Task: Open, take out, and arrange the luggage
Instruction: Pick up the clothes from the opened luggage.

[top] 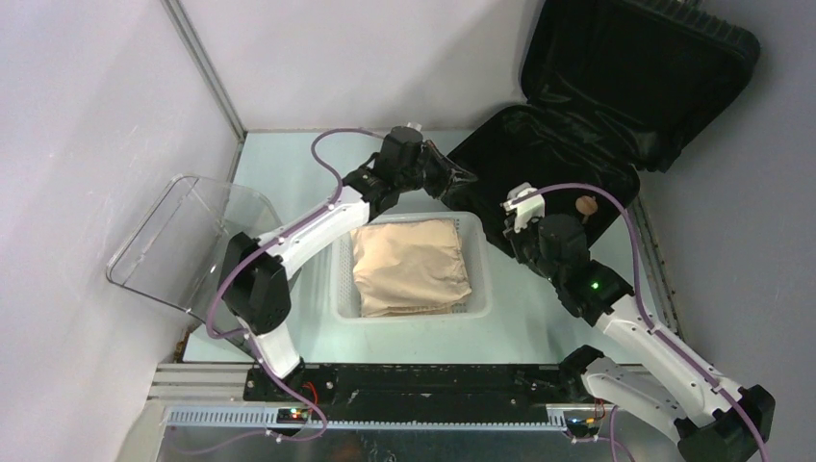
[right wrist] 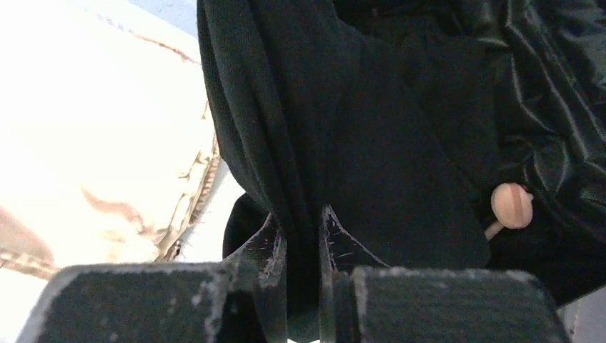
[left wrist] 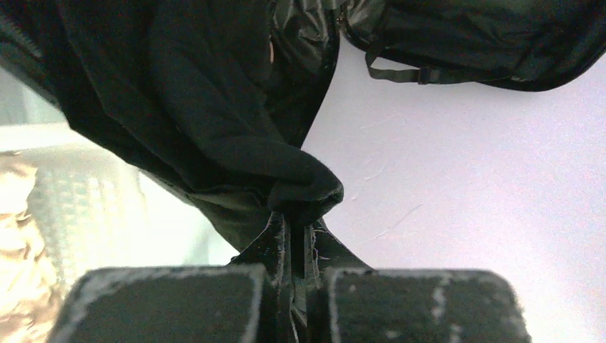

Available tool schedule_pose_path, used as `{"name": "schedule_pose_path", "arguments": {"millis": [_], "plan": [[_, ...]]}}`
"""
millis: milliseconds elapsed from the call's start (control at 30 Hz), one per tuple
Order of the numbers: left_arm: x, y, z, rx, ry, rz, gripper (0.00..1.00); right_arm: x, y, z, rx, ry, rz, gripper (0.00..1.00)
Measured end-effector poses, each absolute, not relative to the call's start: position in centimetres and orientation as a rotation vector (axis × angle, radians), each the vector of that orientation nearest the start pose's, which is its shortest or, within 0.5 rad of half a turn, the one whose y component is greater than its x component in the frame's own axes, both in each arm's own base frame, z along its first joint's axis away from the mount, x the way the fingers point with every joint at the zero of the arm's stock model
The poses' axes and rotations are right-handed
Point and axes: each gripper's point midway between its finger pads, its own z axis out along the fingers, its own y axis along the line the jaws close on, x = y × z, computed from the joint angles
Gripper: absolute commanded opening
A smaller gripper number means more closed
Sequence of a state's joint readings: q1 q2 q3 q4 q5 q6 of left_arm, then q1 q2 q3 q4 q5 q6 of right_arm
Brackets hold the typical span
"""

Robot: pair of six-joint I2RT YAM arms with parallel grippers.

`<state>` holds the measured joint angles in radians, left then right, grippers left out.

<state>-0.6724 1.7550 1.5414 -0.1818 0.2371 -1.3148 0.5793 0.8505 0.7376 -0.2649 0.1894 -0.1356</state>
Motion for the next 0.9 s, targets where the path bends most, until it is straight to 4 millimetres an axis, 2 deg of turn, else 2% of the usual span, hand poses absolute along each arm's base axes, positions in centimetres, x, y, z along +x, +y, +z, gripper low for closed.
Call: {"name": "schedule_pose_path", "arguments": {"millis": [133,233,533,900], "plan": [[35.6,-38.8,26.9,-0.539,2.249,-1.417,0.0,27.0,14.2,20.9,-0.592,1.889,0.129,0.0],[35.2,-38.4,26.8,-0.518,2.248,-1.41,0.0,26.7,14.5,20.9,-0.606,1.896,0.138,0.0],[34.6,-37.5,28.7,-0.409,2.208,-1.413,0.0,26.1,15.4,23.3,-0.599,1.883,0.201,0.0],[34.3,-37.3,30.2,-0.314,2.188,-1.433,0.0,25.3,16.1,24.5,-0.59,1.879,0.261,0.0]]}}
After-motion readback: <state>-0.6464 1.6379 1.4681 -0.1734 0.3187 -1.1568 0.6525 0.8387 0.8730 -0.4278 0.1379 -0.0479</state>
